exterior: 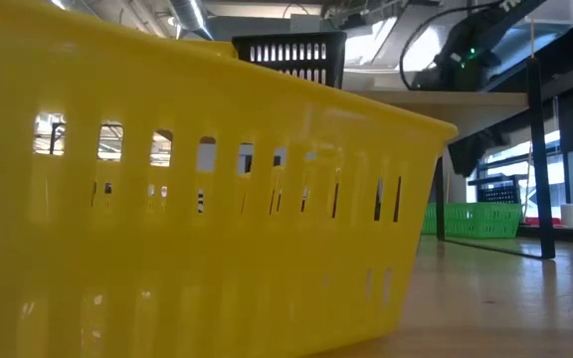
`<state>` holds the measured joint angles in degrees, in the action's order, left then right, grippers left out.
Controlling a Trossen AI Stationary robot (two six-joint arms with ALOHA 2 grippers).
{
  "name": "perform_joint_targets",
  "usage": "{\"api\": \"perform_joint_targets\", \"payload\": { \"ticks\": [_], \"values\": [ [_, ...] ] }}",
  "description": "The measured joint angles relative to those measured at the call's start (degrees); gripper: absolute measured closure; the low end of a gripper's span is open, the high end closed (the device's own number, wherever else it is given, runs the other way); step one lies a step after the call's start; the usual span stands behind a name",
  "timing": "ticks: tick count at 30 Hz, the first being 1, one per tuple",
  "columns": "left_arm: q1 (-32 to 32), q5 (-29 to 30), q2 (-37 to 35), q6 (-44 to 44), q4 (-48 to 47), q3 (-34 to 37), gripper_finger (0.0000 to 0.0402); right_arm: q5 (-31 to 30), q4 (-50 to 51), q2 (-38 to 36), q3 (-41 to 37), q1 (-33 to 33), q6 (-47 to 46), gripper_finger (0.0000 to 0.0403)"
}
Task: Stack baskets on shelf by color
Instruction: Put the top right green bin on the shelf
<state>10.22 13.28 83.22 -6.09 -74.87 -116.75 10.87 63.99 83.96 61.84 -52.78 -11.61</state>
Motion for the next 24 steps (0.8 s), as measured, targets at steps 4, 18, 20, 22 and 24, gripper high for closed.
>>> {"api": "perform_joint_targets", "payload": {
  "ticks": [4,18,20,22,24],
  "values": [
    [0.00,0.00,0.00,0.02,0.56,-0.01,0.0374,1.16,-2.89,0.00,-2.98,-0.06,-0.07,0.0317],
    [0.00,0.00,0.00,0.11,2.12,0.00,0.0374,1.53,-9.48,0.00,-6.88,1.20,-1.70,0.0318],
    [0.00,0.00,0.00,0.13,2.12,-0.01,0.0374,1.54,-10.13,0.00,-6.88,1.55,-1.69,0.0318],
    [0.00,0.00,0.00,0.13,2.12,0.00,0.0374,1.41,-10.68,0.08,-6.88,2.08,-1.73,0.0318],
    [0.00,0.00,0.00,0.13,2.12,-0.02,0.0374,0.97,-11.19,0.45,-6.88,2.71,-1.99,0.0318]
  ]
}}
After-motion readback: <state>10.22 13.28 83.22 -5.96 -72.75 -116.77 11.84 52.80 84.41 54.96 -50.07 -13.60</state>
